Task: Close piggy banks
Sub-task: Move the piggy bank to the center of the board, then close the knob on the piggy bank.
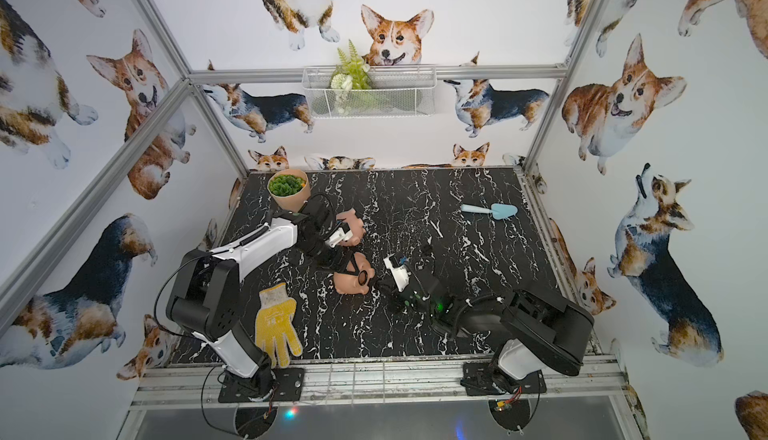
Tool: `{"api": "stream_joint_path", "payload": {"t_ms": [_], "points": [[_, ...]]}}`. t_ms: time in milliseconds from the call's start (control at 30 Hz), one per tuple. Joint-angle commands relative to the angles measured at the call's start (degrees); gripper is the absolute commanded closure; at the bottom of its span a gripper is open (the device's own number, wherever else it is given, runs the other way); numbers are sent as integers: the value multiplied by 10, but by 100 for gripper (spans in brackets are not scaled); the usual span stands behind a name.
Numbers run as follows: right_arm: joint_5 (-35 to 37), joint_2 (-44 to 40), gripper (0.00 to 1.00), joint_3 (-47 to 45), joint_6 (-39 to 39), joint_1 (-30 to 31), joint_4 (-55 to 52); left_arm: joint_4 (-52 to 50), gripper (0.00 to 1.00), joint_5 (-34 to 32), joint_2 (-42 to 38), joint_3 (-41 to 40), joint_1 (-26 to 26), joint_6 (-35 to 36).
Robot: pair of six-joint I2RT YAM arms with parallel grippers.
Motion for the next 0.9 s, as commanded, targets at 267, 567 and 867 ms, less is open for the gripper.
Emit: {"api": "stream_joint_path", "payload": {"t_ms": [267,567,867], "points": [[2,-23,100,-30,-164,-10,53,-19,12,-19,28,28,-7,10],[-109,17,100,-21,-201,-74,81,-48,11,-23,48,61,-8,31],[-163,57,100,4,-232,-94,104,-71,11,-22,60,84,-10,47]]}}
